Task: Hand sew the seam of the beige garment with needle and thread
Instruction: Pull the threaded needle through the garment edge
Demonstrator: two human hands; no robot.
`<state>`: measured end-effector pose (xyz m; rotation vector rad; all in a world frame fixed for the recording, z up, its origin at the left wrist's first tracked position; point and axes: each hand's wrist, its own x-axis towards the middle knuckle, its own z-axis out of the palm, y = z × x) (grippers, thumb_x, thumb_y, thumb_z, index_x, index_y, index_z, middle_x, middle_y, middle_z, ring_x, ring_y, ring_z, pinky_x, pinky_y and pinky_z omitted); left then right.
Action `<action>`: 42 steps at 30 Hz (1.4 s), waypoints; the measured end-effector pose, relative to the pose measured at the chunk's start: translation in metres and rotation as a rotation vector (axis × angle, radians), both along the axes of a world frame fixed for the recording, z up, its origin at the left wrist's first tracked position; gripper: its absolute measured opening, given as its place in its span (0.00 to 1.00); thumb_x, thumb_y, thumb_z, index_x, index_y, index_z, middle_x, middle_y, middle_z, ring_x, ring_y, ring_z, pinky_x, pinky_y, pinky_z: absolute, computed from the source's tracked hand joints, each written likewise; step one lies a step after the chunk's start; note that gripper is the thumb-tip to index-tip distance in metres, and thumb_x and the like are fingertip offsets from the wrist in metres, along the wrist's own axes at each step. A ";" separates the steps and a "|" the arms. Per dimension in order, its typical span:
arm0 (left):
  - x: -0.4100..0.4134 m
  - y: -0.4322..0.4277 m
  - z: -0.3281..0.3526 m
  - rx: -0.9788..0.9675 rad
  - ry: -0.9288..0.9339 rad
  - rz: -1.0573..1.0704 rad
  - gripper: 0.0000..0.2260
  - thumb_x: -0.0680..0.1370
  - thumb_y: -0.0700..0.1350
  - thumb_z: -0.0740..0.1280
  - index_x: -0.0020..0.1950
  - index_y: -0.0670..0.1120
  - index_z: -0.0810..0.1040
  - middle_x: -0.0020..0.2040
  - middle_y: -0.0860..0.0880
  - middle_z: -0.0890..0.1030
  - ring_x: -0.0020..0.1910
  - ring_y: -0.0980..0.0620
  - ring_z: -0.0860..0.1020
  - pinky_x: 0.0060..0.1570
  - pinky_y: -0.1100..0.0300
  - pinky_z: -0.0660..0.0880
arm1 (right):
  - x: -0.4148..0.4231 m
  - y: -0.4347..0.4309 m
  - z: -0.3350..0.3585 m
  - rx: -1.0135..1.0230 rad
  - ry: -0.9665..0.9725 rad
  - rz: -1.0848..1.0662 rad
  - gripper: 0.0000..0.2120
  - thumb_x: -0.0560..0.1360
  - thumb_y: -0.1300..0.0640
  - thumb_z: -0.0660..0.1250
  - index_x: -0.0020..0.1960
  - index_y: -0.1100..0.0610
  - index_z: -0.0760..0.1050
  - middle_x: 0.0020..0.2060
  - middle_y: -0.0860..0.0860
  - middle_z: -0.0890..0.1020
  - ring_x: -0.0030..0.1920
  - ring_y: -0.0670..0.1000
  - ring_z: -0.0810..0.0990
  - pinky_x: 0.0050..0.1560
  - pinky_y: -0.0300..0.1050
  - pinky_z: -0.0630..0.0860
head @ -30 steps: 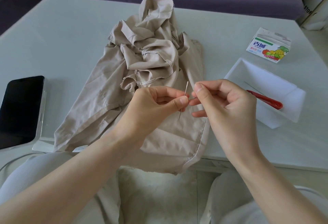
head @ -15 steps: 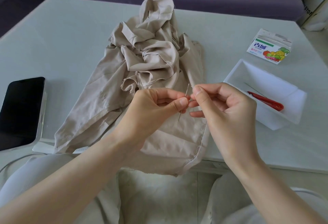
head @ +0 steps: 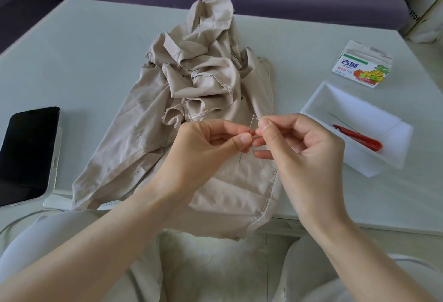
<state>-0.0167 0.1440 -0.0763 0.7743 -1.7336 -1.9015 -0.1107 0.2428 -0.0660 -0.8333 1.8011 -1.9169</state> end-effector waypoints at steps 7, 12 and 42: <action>0.000 0.001 0.001 -0.002 0.024 -0.006 0.08 0.69 0.41 0.71 0.45 0.38 0.82 0.41 0.43 0.85 0.47 0.43 0.83 0.53 0.59 0.78 | -0.001 0.000 -0.002 -0.005 0.062 -0.015 0.06 0.74 0.63 0.69 0.40 0.56 0.79 0.32 0.48 0.83 0.35 0.48 0.83 0.37 0.39 0.80; -0.002 0.002 0.001 -0.001 0.027 -0.003 0.08 0.69 0.42 0.71 0.45 0.39 0.83 0.41 0.44 0.85 0.47 0.44 0.83 0.54 0.58 0.78 | -0.001 0.000 -0.004 -0.004 0.084 -0.029 0.05 0.74 0.63 0.70 0.40 0.56 0.79 0.33 0.48 0.83 0.35 0.48 0.83 0.38 0.40 0.80; 0.001 0.004 0.005 -0.485 -0.020 0.094 0.06 0.69 0.44 0.74 0.41 0.56 0.82 0.39 0.60 0.83 0.40 0.61 0.81 0.45 0.71 0.75 | -0.001 0.000 -0.001 0.026 0.021 0.057 0.06 0.74 0.59 0.69 0.40 0.50 0.80 0.33 0.47 0.83 0.37 0.46 0.82 0.36 0.36 0.78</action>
